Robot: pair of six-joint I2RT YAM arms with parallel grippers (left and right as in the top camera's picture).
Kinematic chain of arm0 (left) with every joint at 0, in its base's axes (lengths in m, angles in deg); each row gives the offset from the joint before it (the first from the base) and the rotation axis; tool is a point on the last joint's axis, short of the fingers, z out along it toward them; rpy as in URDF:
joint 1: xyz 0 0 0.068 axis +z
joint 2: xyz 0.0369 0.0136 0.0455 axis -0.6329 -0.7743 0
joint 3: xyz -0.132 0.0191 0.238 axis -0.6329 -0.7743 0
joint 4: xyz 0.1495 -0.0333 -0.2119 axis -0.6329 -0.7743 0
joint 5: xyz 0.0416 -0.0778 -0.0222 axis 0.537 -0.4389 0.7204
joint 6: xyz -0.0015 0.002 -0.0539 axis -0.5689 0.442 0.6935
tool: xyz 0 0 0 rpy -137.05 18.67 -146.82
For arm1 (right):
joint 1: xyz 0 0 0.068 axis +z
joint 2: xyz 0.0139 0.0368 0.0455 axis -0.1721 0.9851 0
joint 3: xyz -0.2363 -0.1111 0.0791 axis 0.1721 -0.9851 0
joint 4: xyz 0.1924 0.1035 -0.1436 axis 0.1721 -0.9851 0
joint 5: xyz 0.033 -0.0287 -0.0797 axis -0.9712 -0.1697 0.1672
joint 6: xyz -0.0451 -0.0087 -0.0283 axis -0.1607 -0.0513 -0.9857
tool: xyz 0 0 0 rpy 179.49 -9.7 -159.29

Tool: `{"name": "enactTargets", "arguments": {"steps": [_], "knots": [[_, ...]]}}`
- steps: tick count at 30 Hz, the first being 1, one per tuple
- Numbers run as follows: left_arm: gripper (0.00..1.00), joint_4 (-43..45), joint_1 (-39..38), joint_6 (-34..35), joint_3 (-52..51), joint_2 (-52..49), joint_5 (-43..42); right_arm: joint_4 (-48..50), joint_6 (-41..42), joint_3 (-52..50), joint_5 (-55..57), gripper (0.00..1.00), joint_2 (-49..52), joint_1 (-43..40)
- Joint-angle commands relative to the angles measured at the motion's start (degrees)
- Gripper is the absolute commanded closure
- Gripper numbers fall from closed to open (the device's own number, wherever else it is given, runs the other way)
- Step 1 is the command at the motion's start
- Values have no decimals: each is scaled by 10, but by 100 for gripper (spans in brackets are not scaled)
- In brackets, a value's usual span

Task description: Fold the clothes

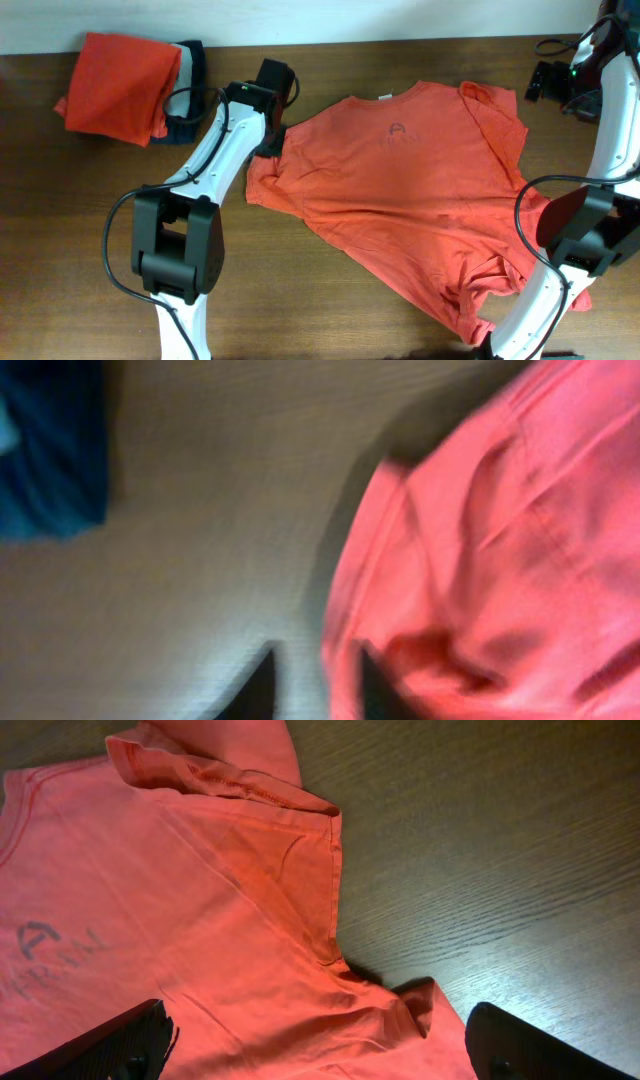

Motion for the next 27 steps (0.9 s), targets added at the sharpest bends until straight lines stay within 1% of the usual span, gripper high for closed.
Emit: {"name": "enactTargets", "arguments": {"steps": [1, 7, 12, 18, 27], "knots": [[100, 43, 5, 2, 6, 8, -46, -1, 2, 0, 3, 1, -7, 0], [100, 71, 11, 2, 5, 5, -47, -1, 2, 0, 3, 2, -7, 0], [99, 74, 12, 2, 3, -24, -48, -1, 2, 0, 3, 1, -7, 0], [99, 76, 12, 2, 4, -60, -140, -1, 2, 0, 3, 1, -7, 0], [99, 72, 17, 2, 4, -95, -141, -1, 2, 0, 3, 1, -7, 0]]}}
